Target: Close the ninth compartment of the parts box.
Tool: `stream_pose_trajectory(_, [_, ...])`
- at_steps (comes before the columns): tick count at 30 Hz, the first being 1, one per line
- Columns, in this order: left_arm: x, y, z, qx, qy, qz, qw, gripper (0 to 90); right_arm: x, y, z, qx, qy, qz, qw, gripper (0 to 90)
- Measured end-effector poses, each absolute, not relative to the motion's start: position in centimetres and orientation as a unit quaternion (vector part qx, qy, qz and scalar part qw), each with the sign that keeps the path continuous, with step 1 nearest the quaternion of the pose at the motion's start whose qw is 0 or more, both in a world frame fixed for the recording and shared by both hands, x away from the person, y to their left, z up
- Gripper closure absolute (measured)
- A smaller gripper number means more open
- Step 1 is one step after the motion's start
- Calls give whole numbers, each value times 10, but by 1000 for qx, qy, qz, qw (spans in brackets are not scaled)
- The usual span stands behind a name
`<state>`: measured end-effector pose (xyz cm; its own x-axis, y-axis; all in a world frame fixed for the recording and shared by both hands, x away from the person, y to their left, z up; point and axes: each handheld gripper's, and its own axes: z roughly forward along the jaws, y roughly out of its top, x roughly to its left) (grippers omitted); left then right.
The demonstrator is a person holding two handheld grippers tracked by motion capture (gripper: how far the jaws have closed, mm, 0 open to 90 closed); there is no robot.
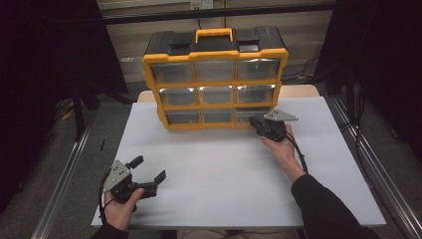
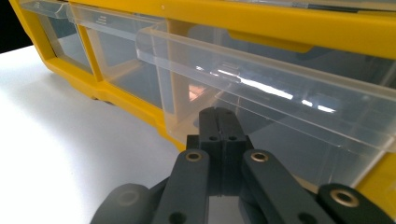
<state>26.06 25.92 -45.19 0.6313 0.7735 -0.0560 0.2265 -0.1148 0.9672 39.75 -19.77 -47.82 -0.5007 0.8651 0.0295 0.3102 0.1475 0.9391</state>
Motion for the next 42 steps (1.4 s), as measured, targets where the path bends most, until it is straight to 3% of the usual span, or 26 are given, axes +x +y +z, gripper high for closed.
stream_pose_trajectory(42, [261, 259, -453, 705, 358, 239, 563, 31, 414, -201, -478, 433, 696, 490, 296, 900])
